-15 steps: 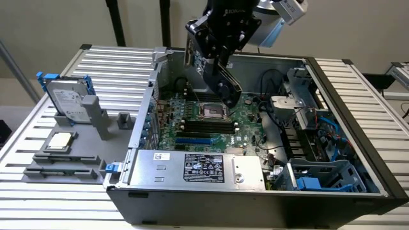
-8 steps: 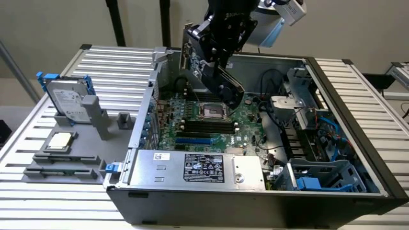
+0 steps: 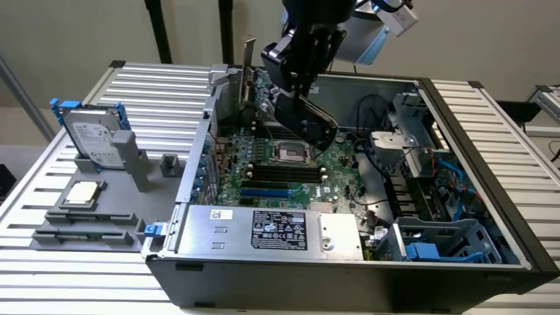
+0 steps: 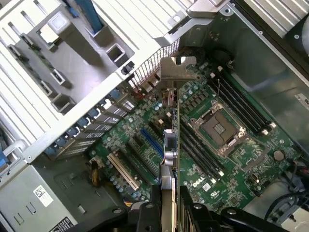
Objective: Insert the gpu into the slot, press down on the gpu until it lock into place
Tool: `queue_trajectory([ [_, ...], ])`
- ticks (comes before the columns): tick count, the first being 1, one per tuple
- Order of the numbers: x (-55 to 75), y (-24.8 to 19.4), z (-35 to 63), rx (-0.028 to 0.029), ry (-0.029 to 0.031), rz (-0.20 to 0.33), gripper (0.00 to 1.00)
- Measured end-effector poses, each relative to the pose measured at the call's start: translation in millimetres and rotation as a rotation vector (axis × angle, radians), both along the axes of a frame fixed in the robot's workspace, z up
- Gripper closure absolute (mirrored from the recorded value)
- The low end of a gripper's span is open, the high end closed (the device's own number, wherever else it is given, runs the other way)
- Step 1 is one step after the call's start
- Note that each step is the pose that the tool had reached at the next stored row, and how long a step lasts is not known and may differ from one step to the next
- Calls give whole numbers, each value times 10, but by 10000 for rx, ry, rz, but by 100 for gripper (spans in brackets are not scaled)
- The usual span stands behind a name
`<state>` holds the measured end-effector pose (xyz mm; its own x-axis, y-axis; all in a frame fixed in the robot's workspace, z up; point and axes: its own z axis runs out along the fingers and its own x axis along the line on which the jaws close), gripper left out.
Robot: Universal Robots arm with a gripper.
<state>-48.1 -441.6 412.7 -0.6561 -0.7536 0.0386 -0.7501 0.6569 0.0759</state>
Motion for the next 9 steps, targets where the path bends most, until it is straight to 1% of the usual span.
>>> queue_trajectory([
  [9,0,0,-66,0,-9,1629,74],
])
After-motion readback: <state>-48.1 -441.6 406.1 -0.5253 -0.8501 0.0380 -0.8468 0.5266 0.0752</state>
